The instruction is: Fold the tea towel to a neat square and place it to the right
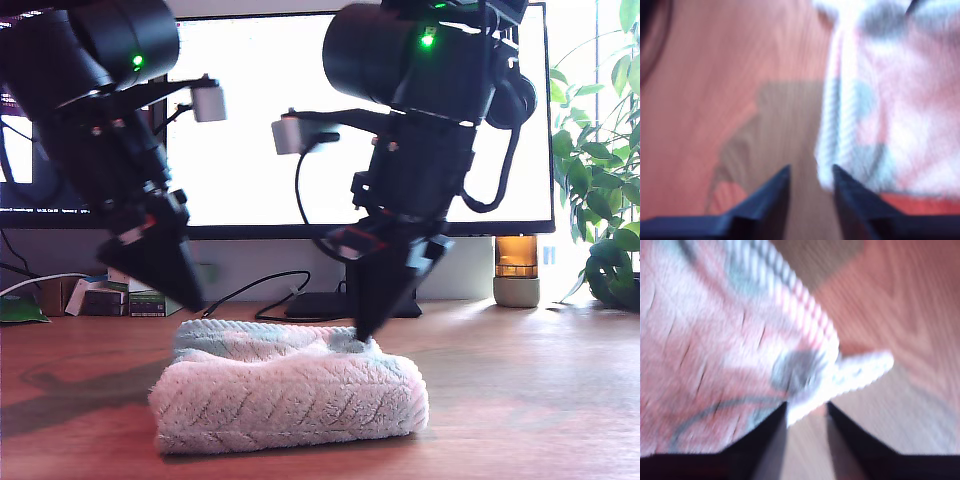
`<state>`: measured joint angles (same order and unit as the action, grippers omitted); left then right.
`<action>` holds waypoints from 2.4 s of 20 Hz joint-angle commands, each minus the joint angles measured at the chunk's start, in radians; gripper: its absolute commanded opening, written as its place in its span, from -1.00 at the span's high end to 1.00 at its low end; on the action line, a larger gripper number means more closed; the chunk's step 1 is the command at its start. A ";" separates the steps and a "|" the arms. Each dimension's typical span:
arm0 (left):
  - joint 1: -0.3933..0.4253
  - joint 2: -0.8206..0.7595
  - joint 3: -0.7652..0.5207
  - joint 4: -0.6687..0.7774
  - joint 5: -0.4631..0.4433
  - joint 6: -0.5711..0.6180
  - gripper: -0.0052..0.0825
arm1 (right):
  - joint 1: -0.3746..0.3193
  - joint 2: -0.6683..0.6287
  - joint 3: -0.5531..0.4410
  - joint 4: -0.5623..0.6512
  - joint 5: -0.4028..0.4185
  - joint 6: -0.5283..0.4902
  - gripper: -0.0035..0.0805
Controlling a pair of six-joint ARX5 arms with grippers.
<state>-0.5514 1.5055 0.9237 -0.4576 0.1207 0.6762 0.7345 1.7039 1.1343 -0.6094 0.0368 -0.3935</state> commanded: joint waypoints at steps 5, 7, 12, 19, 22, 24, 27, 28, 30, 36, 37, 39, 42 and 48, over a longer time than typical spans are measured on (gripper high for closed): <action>0.000 -0.130 0.014 -0.061 0.047 -0.244 0.93 | 0.003 -0.016 0.096 -0.065 -0.004 0.142 0.93; 0.000 -0.158 0.014 -0.080 0.100 -0.269 0.93 | 0.005 -0.016 0.108 -0.037 -0.010 0.232 0.93; 0.023 -0.167 -0.010 -0.059 0.193 -0.337 0.92 | 0.008 -0.023 0.101 -0.006 -0.027 0.314 0.93; 0.067 -0.293 -0.252 0.220 0.192 -0.401 0.92 | 0.048 -0.172 -0.064 0.208 0.009 0.353 0.93; 0.078 -0.316 -0.362 0.365 0.193 -0.408 0.92 | 0.081 -0.274 -0.211 0.399 0.024 0.352 0.93; 0.078 -0.316 -0.418 0.444 0.193 -0.429 0.92 | 0.105 -0.327 -0.308 0.485 0.026 0.349 0.93; 0.079 -0.316 -0.466 0.529 0.192 -0.445 0.92 | 0.126 -0.359 -0.426 0.601 0.026 0.341 0.93; 0.079 -0.315 -0.469 0.534 0.192 -0.450 0.92 | 0.125 -0.358 -0.448 0.617 0.025 0.340 0.93; 0.079 -0.299 -0.470 0.539 0.193 -0.452 0.92 | 0.121 -0.341 -0.458 0.626 0.026 0.340 0.93; 0.087 -0.165 -0.472 0.682 0.240 -0.414 0.92 | 0.106 -0.316 -0.458 0.603 0.050 0.310 0.90; 0.087 -0.146 -0.472 0.713 0.241 -0.414 0.92 | 0.101 -0.312 -0.458 0.606 0.051 0.315 0.88; 0.089 -0.104 -0.472 0.755 0.247 -0.404 0.92 | 0.100 -0.311 -0.458 0.626 0.040 0.325 0.93; 0.094 -0.025 -0.472 0.819 0.307 -0.388 0.92 | 0.100 -0.311 -0.458 0.683 0.004 0.326 0.95; 0.093 0.115 -0.471 0.966 0.316 -0.388 0.92 | 0.099 -0.282 -0.458 0.729 -0.135 0.314 0.95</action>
<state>-0.4591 1.6005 0.4671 0.4938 0.4377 0.2810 0.8330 1.3907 0.6788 0.1139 -0.0933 -0.0780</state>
